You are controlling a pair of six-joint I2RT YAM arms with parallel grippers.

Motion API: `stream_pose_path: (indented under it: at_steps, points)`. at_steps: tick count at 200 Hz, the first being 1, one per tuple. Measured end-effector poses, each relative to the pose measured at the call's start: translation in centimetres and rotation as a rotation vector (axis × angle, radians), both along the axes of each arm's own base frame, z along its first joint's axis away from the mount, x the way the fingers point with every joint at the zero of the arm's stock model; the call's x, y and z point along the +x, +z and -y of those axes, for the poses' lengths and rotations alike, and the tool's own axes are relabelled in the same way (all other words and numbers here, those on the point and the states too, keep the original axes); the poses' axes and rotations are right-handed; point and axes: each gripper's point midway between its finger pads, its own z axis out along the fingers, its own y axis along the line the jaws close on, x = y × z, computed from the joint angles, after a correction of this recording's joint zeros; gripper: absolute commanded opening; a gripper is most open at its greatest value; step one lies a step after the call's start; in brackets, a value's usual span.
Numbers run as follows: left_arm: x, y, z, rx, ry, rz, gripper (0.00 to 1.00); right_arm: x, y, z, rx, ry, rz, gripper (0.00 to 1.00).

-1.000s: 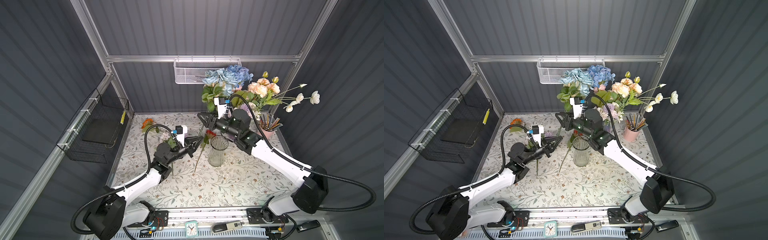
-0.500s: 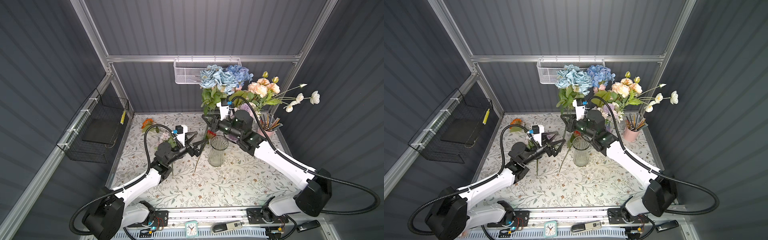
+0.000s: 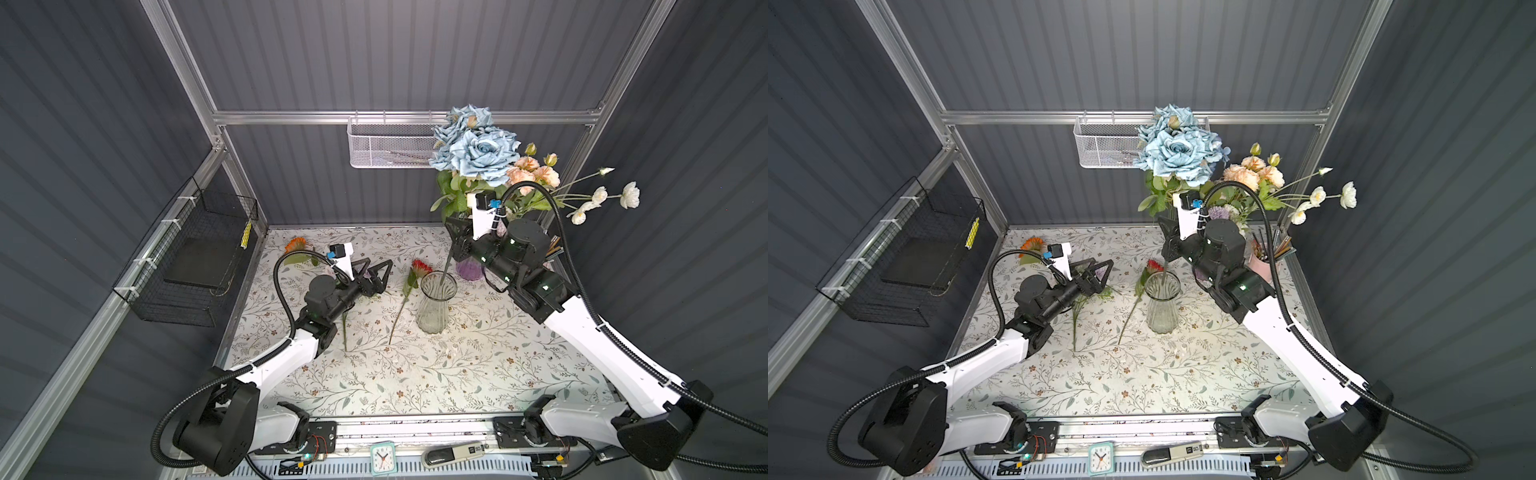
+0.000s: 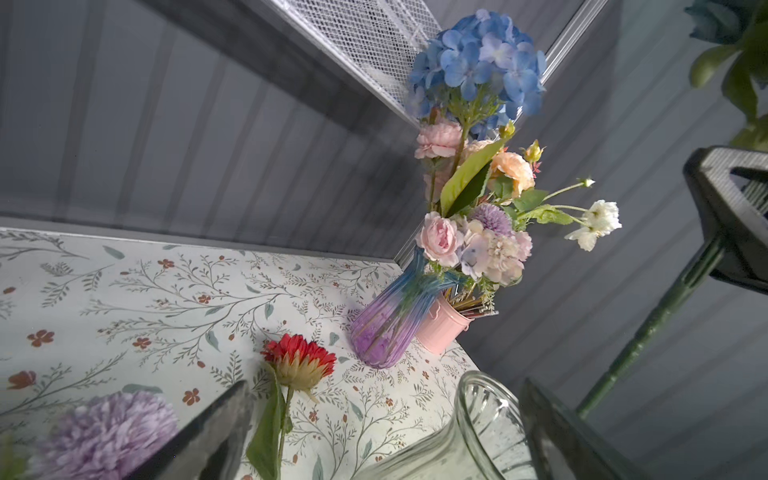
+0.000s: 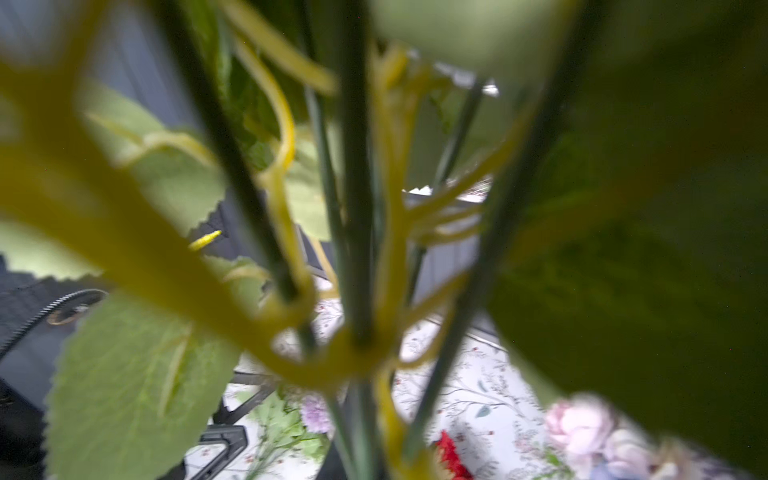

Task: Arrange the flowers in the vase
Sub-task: 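Lower the blue rose stems into the clear glass vase with both grippers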

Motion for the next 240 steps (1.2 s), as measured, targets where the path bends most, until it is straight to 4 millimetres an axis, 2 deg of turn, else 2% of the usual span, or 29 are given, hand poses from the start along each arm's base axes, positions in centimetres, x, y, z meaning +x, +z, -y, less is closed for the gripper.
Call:
stream_pose_path:
  at_steps: [12, 45, 72, 103, 124, 137, 159, 202, 240]
  points:
    - [0.1, -0.4, 0.0, 0.001, 0.0, -0.016, 1.0, 0.2, -0.7, 0.1, -0.02, -0.01, 0.01, 0.0]
    - [0.3, -1.1, 0.2, 0.002, -0.001, -0.041, 1.0, 1.0, -4.0, -0.5, -0.066, -0.006, 0.003, 0.0]
    - [0.5, -1.9, 0.3, 0.006, -0.005, -0.061, 1.0, 1.4, -8.4, -1.0, -0.084, 0.008, -0.034, 0.0]
    - [0.6, -2.7, 0.6, 0.014, -0.015, -0.081, 1.0, 0.7, -14.2, -1.2, -0.11, 0.016, -0.1, 0.0]
    - [0.7, -3.4, 0.9, 0.023, -0.029, -0.097, 1.0, 0.1, -16.6, -1.5, -0.133, 0.024, -0.126, 0.0]
    - [0.8, -4.1, 1.1, 0.037, -0.034, -0.11, 0.99, -0.1, -17.2, -1.7, -0.141, 0.021, -0.133, 0.01]
    - [0.8, -5.4, 1.5, 0.09, -0.046, -0.135, 0.96, -0.2, -17.6, -1.8, -0.147, 0.013, -0.135, 0.08]
    - [0.1, -7.1, 2.6, 0.224, -0.072, -0.155, 0.92, -0.2, -18.0, -1.5, -0.155, -0.004, -0.149, 0.36]
    - [-1.0, -9.9, 2.8, 0.338, -0.092, -0.206, 0.77, -0.5, -18.3, -1.1, -0.181, -0.012, -0.178, 0.52]
